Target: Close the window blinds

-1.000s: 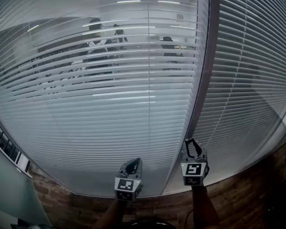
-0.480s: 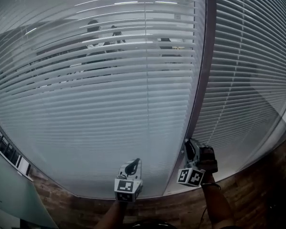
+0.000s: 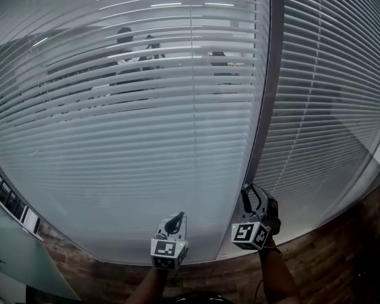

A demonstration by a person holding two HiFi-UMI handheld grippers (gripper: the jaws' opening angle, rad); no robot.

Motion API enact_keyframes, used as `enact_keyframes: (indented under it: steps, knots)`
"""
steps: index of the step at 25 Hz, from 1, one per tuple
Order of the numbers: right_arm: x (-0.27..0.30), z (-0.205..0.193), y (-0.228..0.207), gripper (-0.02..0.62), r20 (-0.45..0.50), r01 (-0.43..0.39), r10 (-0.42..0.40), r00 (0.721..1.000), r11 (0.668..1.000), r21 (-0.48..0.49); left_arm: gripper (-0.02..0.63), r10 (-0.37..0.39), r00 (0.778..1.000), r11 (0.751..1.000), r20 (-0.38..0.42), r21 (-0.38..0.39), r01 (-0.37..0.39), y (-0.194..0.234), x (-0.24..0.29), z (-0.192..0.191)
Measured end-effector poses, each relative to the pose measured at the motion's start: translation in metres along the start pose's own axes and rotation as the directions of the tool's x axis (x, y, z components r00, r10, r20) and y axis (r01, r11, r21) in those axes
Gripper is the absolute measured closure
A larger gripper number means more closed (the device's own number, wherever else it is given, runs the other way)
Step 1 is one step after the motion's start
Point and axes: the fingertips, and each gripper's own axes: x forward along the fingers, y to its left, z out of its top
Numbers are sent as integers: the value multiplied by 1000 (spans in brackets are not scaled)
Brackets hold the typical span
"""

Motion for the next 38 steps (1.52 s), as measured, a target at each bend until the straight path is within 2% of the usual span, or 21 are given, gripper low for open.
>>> enact_keyframes:
  steps: [1, 3, 4, 6, 8, 12, 14, 17, 19, 21, 24, 28, 31, 34, 38]
  knots:
    - [0, -3, -2, 454, 2, -16, 16, 1000, 992, 128, 606, 1, 1000, 1000, -1, -2, -1, 0, -2, -1]
    - [2, -7, -7, 452, 21, -33, 28, 999, 926, 375, 606, 2, 1000, 1000, -5, 0, -2, 1, -4, -3]
    - [3, -10, -9, 440, 23, -28, 19, 1000, 886, 463, 606, 3, 1000, 1000, -6, 2, -3, 1, -5, -4]
    - [5, -15, -12, 440, 10, -10, 5, 1000, 822, 570, 606, 5, 1000, 1000, -3, 0, -5, 1, -7, -2]
    - [8, -16, -12, 440, 0, 0, 0, 1000, 774, 633, 606, 6, 1000, 1000, 3, -1, -6, 1, -7, 0]
    - [10, -20, -14, 442, -1, 22, -31, 1000, 706, 708, 606, 1, 1000, 1000, 8, 2, -1, -3, -8, 0]
    - [9, -21, -14, 465, 5, 23, -39, 999, 690, 724, 606, -3, 1000, 1000, 10, 6, 3, -5, -8, 1]
    - [9, -21, -15, 466, 6, 22, -39, 999, 676, 736, 606, -2, 1000, 1000, 10, 6, 2, -4, -8, 1]
    - [9, -20, -15, 466, 6, 20, -35, 999, 680, 733, 606, -1, 1000, 1000, 8, 5, 1, -3, -9, 1]
    - [9, -20, -14, 468, 4, 17, -28, 1000, 705, 709, 606, -1, 1000, 1000, 20, 10, 1, -3, -8, 2]
    - [8, -15, -14, 468, 7, 14, -23, 1000, 786, 618, 606, 5, 998, 999, 70, 42, -8, 3, -3, -2]
    - [9, -12, -9, 468, -9, 16, -13, 1000, 914, 405, 606, 14, 1000, 1000, 18, 21, -14, 2, -6, -4]
    - [7, -8, -7, 468, -34, 23, -16, 999, 973, 231, 606, 15, 1000, 1000, 1, 5, -15, 2, -8, -2]
    - [6, -10, -3, 468, -45, 40, -39, 998, 999, 23, 606, 14, 1000, 1000, 9, 8, -14, 3, -8, -3]
    - [7, -9, 0, 468, -21, 61, -67, 998, 974, -219, 605, 6, 1000, 1000, -9, 4, -5, 0, -9, -2]
